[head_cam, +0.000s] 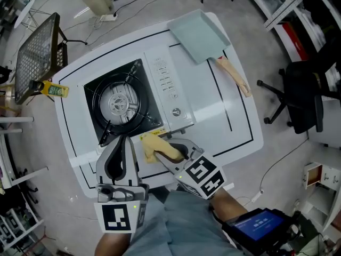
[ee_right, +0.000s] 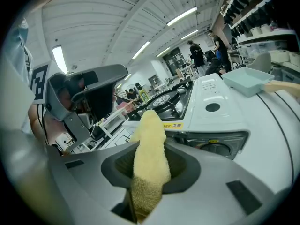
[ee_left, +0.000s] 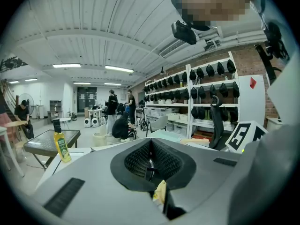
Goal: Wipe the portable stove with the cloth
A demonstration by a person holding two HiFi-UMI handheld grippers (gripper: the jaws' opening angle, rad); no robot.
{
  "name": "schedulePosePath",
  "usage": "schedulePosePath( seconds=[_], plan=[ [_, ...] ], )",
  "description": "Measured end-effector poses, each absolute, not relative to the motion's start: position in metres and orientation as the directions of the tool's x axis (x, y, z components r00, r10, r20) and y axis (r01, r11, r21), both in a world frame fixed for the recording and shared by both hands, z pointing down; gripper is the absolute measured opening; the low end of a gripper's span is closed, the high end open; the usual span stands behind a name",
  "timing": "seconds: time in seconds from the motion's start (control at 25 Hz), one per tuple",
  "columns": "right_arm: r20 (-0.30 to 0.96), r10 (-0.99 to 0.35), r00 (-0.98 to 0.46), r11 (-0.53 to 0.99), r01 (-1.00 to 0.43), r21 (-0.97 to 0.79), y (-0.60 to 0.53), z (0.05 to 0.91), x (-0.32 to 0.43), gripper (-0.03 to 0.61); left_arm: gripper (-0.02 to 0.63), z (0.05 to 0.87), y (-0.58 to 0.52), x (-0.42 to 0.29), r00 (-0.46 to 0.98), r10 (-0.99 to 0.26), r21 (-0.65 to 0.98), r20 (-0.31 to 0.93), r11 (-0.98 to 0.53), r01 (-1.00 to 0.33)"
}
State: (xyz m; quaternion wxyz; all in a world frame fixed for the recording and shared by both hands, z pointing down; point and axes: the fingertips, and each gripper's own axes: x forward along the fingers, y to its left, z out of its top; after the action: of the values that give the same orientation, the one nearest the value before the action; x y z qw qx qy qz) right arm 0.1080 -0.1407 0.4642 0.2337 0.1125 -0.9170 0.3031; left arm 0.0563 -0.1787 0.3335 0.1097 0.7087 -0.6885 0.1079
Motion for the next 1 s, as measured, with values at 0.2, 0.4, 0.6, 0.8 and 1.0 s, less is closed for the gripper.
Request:
schedulePosePath(
  seconds=[0.2, 0.4, 0.6, 0.8, 1.0],
  plan=[
    [0.496, -0.100, -0.863, 0.769, -0.383, -0.512, -0.152, 0.465, 0.135, 0.126, 0.018, 0.321, -0.201, 0.088, 0.082, -0.964, 0.010, 0.253, -0.082, -0.997],
    [0.496, -0.136, -0.857, 0.744, -0.420, -0.521, -0.168, 0.468, 0.167, 0.126, 0.017, 0.322, -0.216, 0.116, 0.111, -0.962, 0.014, 0.250, -0.111, -0.994],
    [0.503, -0.176, -0.846, 0.716, -0.461, -0.524, -0.184, 0.473, 0.201, 0.126, 0.017, 0.326, -0.228, 0.144, 0.135, -0.956, 0.016, 0.261, -0.136, -0.991],
    [0.535, -0.240, -0.810, 0.694, -0.529, -0.489, -0.207, 0.480, 0.248, 0.126, 0.018, 0.324, -0.237, 0.175, 0.160, -0.957, 0.015, 0.243, -0.161, -0.987],
    [0.534, -0.298, -0.791, 0.706, -0.559, -0.434, -0.232, 0.457, 0.281, 0.126, 0.017, 0.299, -0.238, 0.193, 0.145, -0.969, 0.016, 0.200, -0.145, -0.989]
  ],
)
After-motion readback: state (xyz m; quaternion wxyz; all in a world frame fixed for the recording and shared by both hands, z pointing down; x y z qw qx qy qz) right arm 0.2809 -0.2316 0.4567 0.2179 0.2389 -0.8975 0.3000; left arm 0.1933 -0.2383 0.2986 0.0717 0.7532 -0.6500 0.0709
